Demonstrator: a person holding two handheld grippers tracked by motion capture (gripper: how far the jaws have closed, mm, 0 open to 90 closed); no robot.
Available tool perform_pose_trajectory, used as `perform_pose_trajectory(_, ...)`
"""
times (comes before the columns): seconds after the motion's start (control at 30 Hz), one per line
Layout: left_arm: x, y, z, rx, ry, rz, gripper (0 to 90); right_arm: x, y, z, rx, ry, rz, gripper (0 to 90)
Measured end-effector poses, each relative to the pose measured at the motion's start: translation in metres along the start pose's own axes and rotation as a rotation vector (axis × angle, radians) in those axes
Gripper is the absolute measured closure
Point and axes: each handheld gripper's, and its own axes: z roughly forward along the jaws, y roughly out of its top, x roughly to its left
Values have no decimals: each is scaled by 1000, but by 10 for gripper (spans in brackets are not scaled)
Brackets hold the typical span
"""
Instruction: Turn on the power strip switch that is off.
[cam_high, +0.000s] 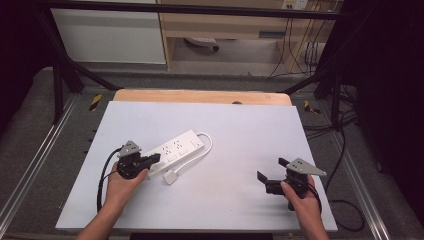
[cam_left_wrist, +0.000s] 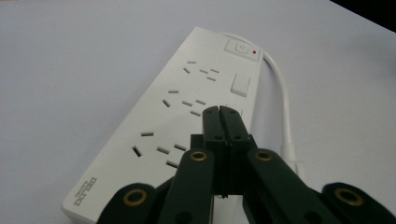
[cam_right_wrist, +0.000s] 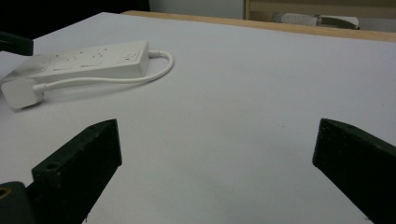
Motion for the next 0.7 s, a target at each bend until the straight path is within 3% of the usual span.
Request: perform_pose_trajectory(0.7, -4, -2, 12, 34, -2, 21, 900, -1, 0, -1, -3, 1, 2, 18)
